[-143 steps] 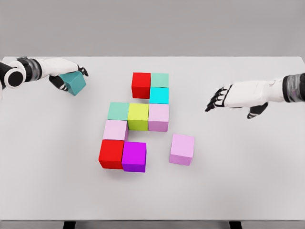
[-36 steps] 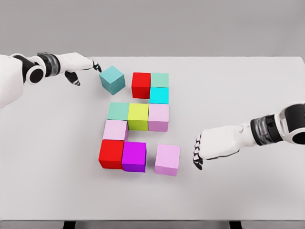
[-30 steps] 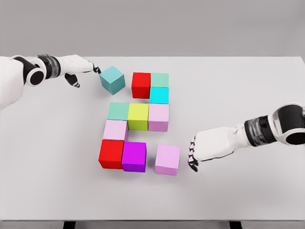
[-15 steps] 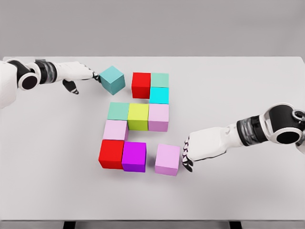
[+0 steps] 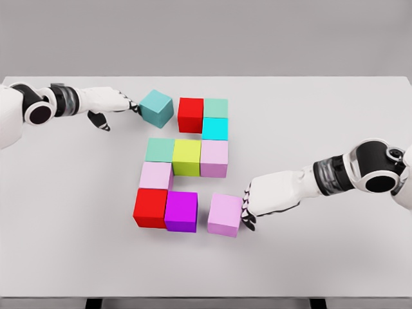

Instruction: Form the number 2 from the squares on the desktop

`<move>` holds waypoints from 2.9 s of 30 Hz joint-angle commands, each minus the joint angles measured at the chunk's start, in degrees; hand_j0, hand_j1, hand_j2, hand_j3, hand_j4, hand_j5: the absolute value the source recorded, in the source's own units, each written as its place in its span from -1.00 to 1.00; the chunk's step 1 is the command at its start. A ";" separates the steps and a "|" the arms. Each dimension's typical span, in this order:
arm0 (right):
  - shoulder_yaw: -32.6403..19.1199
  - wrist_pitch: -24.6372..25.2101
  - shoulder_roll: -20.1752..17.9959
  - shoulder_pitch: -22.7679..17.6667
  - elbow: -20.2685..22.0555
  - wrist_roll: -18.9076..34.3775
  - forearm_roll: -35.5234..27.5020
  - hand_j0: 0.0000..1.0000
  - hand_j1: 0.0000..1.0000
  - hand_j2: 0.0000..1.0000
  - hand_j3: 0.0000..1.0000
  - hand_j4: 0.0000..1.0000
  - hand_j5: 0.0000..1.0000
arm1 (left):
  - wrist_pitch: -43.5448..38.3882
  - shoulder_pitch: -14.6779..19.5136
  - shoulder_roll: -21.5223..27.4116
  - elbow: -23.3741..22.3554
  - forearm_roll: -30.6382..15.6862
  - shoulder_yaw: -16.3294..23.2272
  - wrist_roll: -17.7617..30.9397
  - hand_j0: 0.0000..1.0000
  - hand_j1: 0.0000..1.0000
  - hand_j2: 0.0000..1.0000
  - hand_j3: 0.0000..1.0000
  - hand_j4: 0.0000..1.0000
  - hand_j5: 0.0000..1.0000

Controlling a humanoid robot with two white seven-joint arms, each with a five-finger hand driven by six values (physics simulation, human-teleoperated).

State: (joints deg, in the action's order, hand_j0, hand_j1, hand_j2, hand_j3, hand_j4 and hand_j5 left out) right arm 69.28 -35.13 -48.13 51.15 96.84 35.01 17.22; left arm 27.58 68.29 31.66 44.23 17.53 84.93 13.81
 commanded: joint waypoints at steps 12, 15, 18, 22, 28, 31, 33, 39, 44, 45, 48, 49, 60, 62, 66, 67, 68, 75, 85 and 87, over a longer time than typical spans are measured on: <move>-0.11 0.13 0.93 -0.09 -0.08 -0.01 -0.35 -0.08 -0.08 -0.08 -0.08 -0.08 -0.08 | -0.07 -0.79 1.21 3.85 0.57 -0.20 -0.01 0.69 0.69 0.69 0.69 0.69 0.69; -0.11 0.13 0.93 0.00 -0.16 -0.01 -0.35 -0.08 -0.08 -0.08 -0.08 -0.08 -0.08 | -0.07 -0.79 1.21 4.55 0.66 -0.20 -0.01 0.69 0.69 0.69 0.69 0.69 0.69; -0.11 0.13 1.37 0.00 -0.16 -0.01 -0.35 -0.08 -0.08 -0.08 -0.08 -0.08 -0.08 | -0.07 -0.88 1.30 4.72 0.57 -0.20 -0.01 0.69 0.69 0.69 0.69 0.69 0.69; -0.11 0.13 1.64 0.00 -0.16 -0.01 -0.35 -0.08 -0.08 -0.08 -0.08 -0.08 -0.08 | -0.07 -1.14 2.53 5.95 0.57 -0.20 -0.01 0.70 0.70 0.70 0.70 0.70 0.70; -0.11 0.13 1.81 0.00 -0.25 -0.01 -0.35 -0.08 -0.08 -0.08 -0.08 -0.08 -0.08 | 1.95 -1.14 3.67 6.48 0.31 -0.29 -0.01 0.79 0.79 0.79 0.79 0.79 0.79; -0.19 0.13 1.90 0.00 -0.25 -0.01 -0.35 -0.08 -0.08 -0.08 -0.08 -0.08 -0.08 | 6.34 -1.14 5.07 7.98 -0.13 -0.46 -0.01 0.83 0.83 0.83 0.83 0.83 0.83; -0.19 0.13 2.08 -0.09 -0.34 -0.01 -0.35 -0.08 -0.08 -0.08 -0.08 -0.08 -0.08 | 7.42 -1.05 6.39 8.33 -0.39 -1.61 -0.01 0.86 0.86 0.86 0.86 0.86 0.86; -0.46 0.13 2.95 0.00 -1.66 -0.01 -0.35 -0.08 -0.08 -0.08 -0.08 -0.08 -0.08 | 7.42 -1.23 7.80 8.68 -2.86 -2.49 0.08 0.86 0.86 0.86 0.86 0.86 0.86; -0.46 0.13 2.95 0.00 -1.75 -0.01 -0.35 -0.08 -0.08 -0.08 -0.08 -0.08 -0.08 | 7.42 -1.32 7.71 8.68 -3.21 -3.54 0.08 0.86 0.86 0.86 0.86 0.86 0.86; -0.54 0.13 2.87 0.00 -1.75 -0.01 -0.35 -0.08 -0.08 -0.08 -0.08 -0.08 -0.08 | 7.42 -1.41 7.62 8.86 -3.29 -3.63 0.08 0.86 0.86 0.86 0.86 0.86 0.86; -1.07 0.13 1.90 0.00 -3.06 -0.01 -0.43 -0.05 -0.05 -0.05 -0.05 -0.05 -0.05 | 7.42 -2.02 7.54 10.61 -3.38 -3.72 0.08 0.88 0.88 0.88 0.88 0.88 0.88; -3.53 0.13 0.06 0.00 -3.07 -0.01 -0.61 0.13 0.13 0.13 0.13 0.13 0.13 | 7.42 -2.11 7.45 11.14 -3.38 -3.72 0.08 0.91 0.91 0.91 0.91 0.91 0.91; -35.09 0.13 -6.54 -9.23 -5.61 -0.01 -10.81 1.00 1.00 1.00 1.00 1.00 1.00 | 7.42 -3.16 7.27 11.67 -5.05 -3.72 0.26 0.94 0.94 0.94 0.94 0.94 0.94; -35.09 0.13 -3.90 -9.84 -8.77 -0.01 -10.63 1.00 1.00 1.00 1.00 1.00 1.00 | 7.42 -3.16 7.27 11.67 -5.32 -3.72 0.26 0.94 0.94 0.94 0.94 0.94 0.94; -34.38 0.13 1.98 -10.28 -17.21 -0.01 -7.12 1.00 1.00 1.00 1.00 1.00 1.00 | 7.42 -3.16 7.19 12.72 -5.40 -3.72 0.26 0.94 0.94 0.94 0.94 0.94 0.94; -34.29 0.13 4.62 -10.37 -19.76 -0.01 -4.83 1.00 1.00 1.00 1.00 1.00 1.00 | 7.42 -3.25 7.19 13.34 -5.40 -3.72 0.26 0.94 0.94 0.94 0.94 0.94 0.94; -34.29 0.13 5.68 -10.81 -20.73 -0.01 -3.34 1.00 1.00 1.00 1.00 1.00 1.00 | 7.42 -3.25 7.19 13.69 -5.40 -3.72 0.26 0.94 0.94 0.94 0.94 0.94 0.94; -32.98 0.13 6.29 -12.30 -15.11 -0.01 -0.70 1.00 1.00 1.00 1.00 1.00 1.00 | 7.42 -3.69 7.54 15.80 -5.84 -3.72 0.26 0.94 0.94 0.94 0.94 0.94 0.94; -33.33 0.13 6.91 -13.45 -15.46 -0.01 2.03 1.00 1.00 1.00 1.00 1.00 1.00 | 7.42 -4.04 7.36 16.59 -6.11 -3.72 0.34 0.94 0.94 0.94 0.94 0.94 0.94; -33.24 0.13 8.40 -13.62 -16.16 -0.01 3.17 1.00 1.00 1.00 1.00 1.00 1.00 | 7.42 -4.04 7.27 16.59 -6.11 -3.72 0.34 0.94 0.94 0.94 0.94 0.94 0.94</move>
State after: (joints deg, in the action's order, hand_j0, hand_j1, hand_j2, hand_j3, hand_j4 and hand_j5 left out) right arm 36.11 -35.16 -40.57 37.53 81.11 35.03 19.77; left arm 35.06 64.25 38.99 60.69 11.75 81.31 14.17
